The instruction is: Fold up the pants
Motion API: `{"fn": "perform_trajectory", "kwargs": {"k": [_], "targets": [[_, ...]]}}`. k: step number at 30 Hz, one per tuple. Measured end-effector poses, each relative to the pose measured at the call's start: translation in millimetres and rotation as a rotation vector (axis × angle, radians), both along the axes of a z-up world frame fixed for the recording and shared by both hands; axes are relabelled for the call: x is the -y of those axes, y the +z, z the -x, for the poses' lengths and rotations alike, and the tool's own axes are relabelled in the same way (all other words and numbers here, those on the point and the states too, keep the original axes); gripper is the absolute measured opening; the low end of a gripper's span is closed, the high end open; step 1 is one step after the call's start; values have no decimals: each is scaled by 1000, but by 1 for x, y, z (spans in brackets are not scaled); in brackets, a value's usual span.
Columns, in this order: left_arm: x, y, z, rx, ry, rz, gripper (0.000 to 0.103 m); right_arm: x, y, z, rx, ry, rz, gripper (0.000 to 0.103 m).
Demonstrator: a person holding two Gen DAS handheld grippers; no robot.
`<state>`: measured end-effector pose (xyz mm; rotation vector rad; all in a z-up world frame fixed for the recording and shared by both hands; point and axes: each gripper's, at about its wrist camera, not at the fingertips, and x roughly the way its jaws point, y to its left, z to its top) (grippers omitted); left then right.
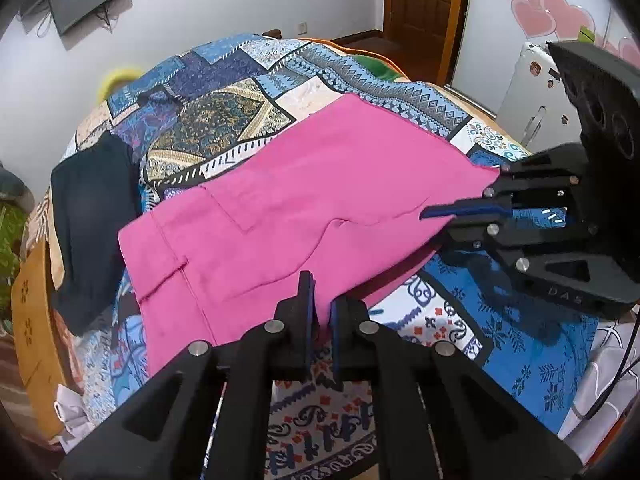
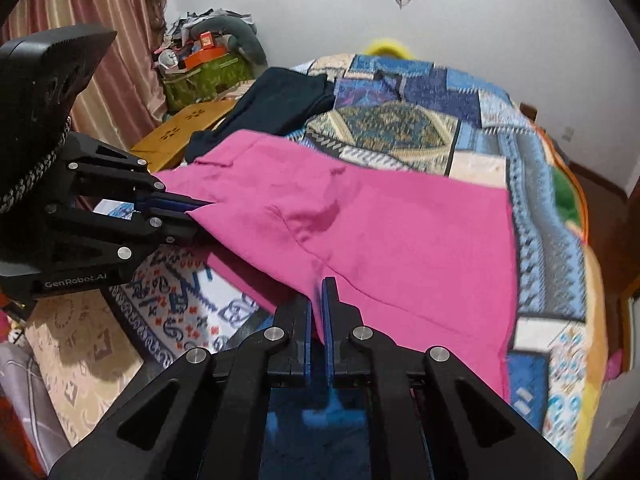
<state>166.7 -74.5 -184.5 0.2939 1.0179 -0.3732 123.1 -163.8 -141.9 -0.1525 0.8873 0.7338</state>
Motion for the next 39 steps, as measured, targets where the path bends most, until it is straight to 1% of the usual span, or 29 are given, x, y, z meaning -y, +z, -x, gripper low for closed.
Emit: {"fn": "perform_trajectory", "kwargs": {"k": [2,3,5,6,7,8,9,10,12,15,16,18,19,20,22,24,27,29,31,33,35,36,39], "targets": [[-3,1,1,-10,5,18,11,-2,-5,2,-24,7,6,6],[-4,1,1,-17,8,28,12,-3,-7,3,-36,10,8,8],[-8,4,2,-32,14,51,17,-3,-7,4,-44,0,5,9],[-9,5,3,-36,15,58,21,-2,-6,3,-56,-2,3,9],[-10,7,5,-37,16,63,28,-1,-4,3,-66,-3,2,10],[-12,9,7,-38,17,67,32,1,-2,2,-79,-4,-5,10],[-14,11,9,-34,18,70,40,3,1,3,-84,-7,-11,11],[-15,13,11,-29,19,71,45,4,3,4,-86,-8,-18,13],[-19,18,15,-18,27,75,47,6,11,6,-84,-5,-37,20],[-28,28,16,-6,57,95,47,7,22,8,-58,-5,-70,26],[-32,33,14,1,76,107,50,6,26,8,-43,-8,-85,27],[-39,39,9,12,112,129,56,4,32,7,-25,-21,-111,34],[-42,41,4,18,135,141,58,3,33,4,-25,-29,-122,35],[-46,43,-1,19,160,149,59,1,33,1,-29,-41,-135,37],[-51,44,-9,13,198,164,61,-2,30,-7,-47,-63,-150,37],[-58,40,-20,-18,235,208,63,-4,25,-15,-79,-87,-165,37],[-63,28,-31,-72,274,238,64,-7,13,-26,-149,-113,-189,37],[-64,21,-34,-93,279,235,64,-9,7,-28,-172,-128,-187,37],[-62,10,-36,-112,277,205,64,-12,-1,-31,-200,-129,-180,37],[-60,1,-33,-98,272,141,64,-15,-9,-33,-232,-117,-156,37],[-61,-5,-29,-80,264,96,65,-16,-17,-33,-248,-106,-121,38],[-64,-6,-26,-74,263,100,66,-14,-19,-31,-236,-104,-118,39],[-72,-5,-20,-60,272,98,67,-2,-21,-31,-230,-123,-95,39]]}}
